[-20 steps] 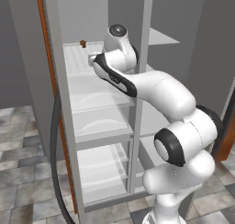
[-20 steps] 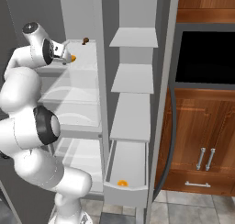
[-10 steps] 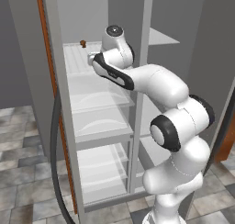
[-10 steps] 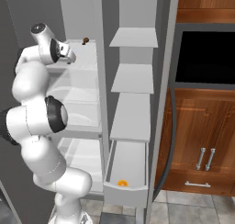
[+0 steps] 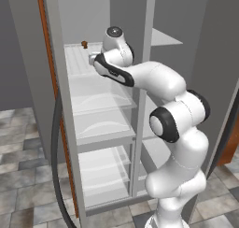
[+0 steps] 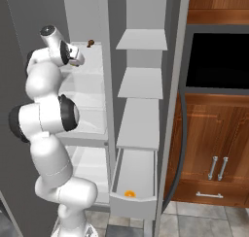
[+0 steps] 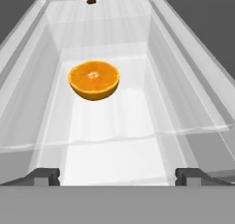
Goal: Take the oranges from the fridge shelf and place them in the freezer drawer to begin freezing them.
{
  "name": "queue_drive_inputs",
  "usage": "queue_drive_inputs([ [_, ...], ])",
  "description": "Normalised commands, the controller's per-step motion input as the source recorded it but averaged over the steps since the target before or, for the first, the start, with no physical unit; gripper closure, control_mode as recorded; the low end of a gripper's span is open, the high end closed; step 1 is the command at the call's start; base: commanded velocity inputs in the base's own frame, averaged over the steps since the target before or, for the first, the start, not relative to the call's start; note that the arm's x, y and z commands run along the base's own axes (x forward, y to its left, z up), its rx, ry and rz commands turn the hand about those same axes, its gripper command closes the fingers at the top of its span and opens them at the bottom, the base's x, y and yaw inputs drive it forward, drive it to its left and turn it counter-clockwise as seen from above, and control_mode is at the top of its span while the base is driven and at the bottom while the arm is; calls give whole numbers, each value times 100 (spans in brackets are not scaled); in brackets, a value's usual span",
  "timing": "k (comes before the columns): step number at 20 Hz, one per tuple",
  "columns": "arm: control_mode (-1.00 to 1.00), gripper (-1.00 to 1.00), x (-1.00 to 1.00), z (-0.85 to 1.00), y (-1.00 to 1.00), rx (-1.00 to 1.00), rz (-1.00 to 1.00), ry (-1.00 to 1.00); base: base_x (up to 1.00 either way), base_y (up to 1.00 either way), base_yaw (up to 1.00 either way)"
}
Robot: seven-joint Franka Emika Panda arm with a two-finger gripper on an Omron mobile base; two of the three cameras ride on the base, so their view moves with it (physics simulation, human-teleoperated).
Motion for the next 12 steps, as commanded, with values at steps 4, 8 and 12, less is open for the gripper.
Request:
queue_drive_inputs([
  [4,-100,-100,35,-7,2,0,0,0,0,0,0],
  [8,-100,-100,24,-9,9,0,0,0,0,0,0],
  [12,-100,-100,17,-13,13,0,0,0,0,0,0],
])
